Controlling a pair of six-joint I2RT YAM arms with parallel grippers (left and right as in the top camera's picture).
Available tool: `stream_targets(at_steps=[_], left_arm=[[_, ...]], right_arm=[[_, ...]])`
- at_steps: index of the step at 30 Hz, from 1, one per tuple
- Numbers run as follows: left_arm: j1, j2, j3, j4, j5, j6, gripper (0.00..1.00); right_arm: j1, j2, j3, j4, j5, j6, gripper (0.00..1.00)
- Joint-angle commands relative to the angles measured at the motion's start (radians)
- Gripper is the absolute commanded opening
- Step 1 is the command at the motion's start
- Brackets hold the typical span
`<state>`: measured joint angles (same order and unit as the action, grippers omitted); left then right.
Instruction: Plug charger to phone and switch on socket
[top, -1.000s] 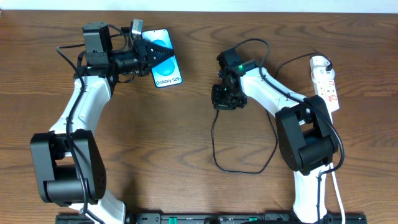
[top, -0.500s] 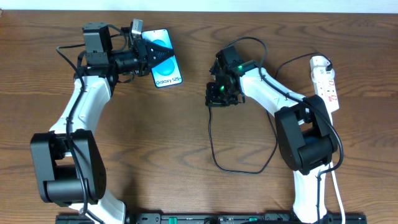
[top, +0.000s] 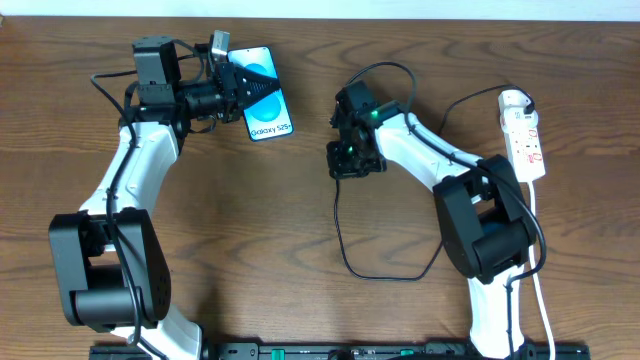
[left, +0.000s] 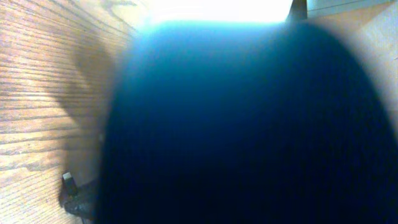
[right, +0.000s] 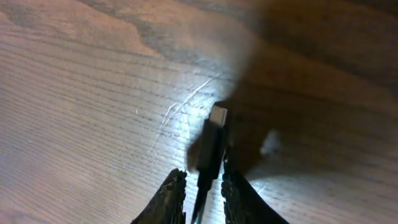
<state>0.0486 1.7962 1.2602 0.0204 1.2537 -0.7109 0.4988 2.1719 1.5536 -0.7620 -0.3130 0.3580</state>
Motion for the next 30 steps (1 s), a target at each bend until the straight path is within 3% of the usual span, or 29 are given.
stream_targets(at_steps=[1, 5, 8, 10, 18, 22, 30], left_arm=[[0.001, -0.003, 0.004, 0.007, 0.019, -0.005, 0.07], [0.001, -0.003, 0.004, 0.008, 0.018, -0.005, 0.07], [0.001, -0.003, 0.004, 0.008, 0.018, -0.005, 0.07], [0.001, -0.003, 0.004, 0.008, 0.018, -0.005, 0.07], [0.001, -0.003, 0.004, 0.014, 0.032, -0.029, 0.08], [0.004, -0.003, 0.004, 0.130, 0.117, -0.100, 0.08], [0.004, -0.007, 0.004, 0.534, 0.183, -0.398, 0.08]], right_arm=[[0.006, 0.023, 0.015, -0.014, 0.035, 0.075, 0.19], [0.006, 0.023, 0.014, -0.017, 0.042, 0.124, 0.17], [0.006, 0.023, 0.014, -0.016, 0.041, 0.128, 0.03], [0.006, 0.023, 0.014, -0.014, 0.032, 0.112, 0.01], [-0.021, -0.080, 0.014, 0.051, -0.282, -0.167, 0.01], [-0.041, -0.176, 0.014, 0.048, -0.383, -0.237, 0.01], [-0.043, -0.248, 0.014, 0.068, -0.621, -0.243, 0.01]])
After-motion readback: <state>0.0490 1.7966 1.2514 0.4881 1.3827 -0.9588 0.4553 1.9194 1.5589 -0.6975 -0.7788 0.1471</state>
